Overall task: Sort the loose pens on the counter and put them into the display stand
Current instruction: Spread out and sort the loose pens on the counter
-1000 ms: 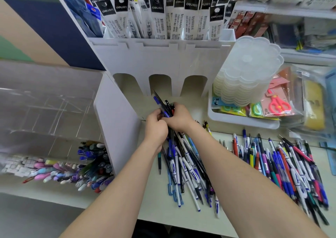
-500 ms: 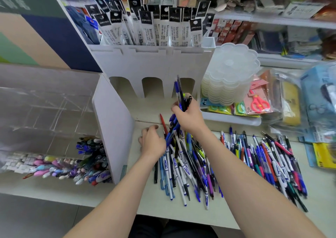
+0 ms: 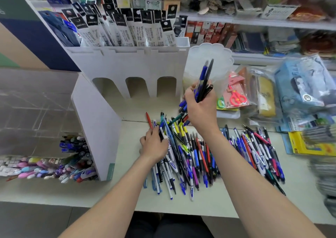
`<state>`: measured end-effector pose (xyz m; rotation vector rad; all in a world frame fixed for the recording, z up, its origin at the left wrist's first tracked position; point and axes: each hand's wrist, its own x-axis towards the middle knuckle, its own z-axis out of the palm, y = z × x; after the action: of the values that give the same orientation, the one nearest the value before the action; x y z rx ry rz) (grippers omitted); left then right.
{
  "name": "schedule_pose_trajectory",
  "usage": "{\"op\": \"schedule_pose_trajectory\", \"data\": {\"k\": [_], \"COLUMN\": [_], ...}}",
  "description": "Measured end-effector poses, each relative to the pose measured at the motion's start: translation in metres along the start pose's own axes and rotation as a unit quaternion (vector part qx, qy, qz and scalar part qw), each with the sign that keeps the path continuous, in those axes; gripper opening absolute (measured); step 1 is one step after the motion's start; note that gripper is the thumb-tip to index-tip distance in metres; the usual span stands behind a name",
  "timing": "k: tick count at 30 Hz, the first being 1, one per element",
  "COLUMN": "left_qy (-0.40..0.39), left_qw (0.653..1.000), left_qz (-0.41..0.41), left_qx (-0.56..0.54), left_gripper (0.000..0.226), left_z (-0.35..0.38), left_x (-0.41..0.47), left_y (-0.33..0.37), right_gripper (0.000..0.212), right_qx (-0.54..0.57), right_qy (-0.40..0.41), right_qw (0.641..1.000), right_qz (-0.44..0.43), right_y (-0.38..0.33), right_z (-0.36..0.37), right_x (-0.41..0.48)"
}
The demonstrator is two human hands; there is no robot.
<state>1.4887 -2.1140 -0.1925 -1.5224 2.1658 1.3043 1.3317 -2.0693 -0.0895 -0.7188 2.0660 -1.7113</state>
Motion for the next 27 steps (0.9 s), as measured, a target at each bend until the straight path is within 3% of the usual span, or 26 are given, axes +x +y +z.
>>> {"op": "schedule_pose_trajectory", "data": {"k": [4,11,17,22,25,27], "left_qy": [0.007,0.062,0.083,0.074,0.073,0.085], "left_qw": [0.999,0.994,0.988,0.987,0.985,0.981], "left_qz": [0.022,0.043,0.070,0.077,0.078,0.077], "left_qx": [0.029,0.084,0.108,0.116,0.133,0.158], "left_gripper": [0.077,0.068,0.077,0.071,0.062,0.056], "left_z": [0.011,0.026,0.037,0.035,0.031,0.032], "left_x": [-0.003,-0.013,-0.022,-0.023,-0.023,-0.022], "left_y": [-0.002,0.003,-0.003,-0.004,0.002,0.005], "right_gripper": [0.016,0.027,0.045,0.073,0.066,0.055], "right_qx": [-0.064,-0.290,-0.358,-0.329,-0.327,-0.407], "right_qy": [0.025,-0.099,-0.129,-0.171,-0.154,-0.148], "right_qw": [0.998,0.946,0.922,0.926,0.930,0.901], "right_qz": [0.008,0.103,0.074,0.079,0.062,0.024], "right_y": [0.008,0.080,0.124,0.132,0.132,0.132], "right_z": [-0.026,-0.039,-0.016,-0.019,-0.033,-0.046], "right_x": [-0.013,-0.047,-0.068,-0.077,-0.082,-0.086]}}
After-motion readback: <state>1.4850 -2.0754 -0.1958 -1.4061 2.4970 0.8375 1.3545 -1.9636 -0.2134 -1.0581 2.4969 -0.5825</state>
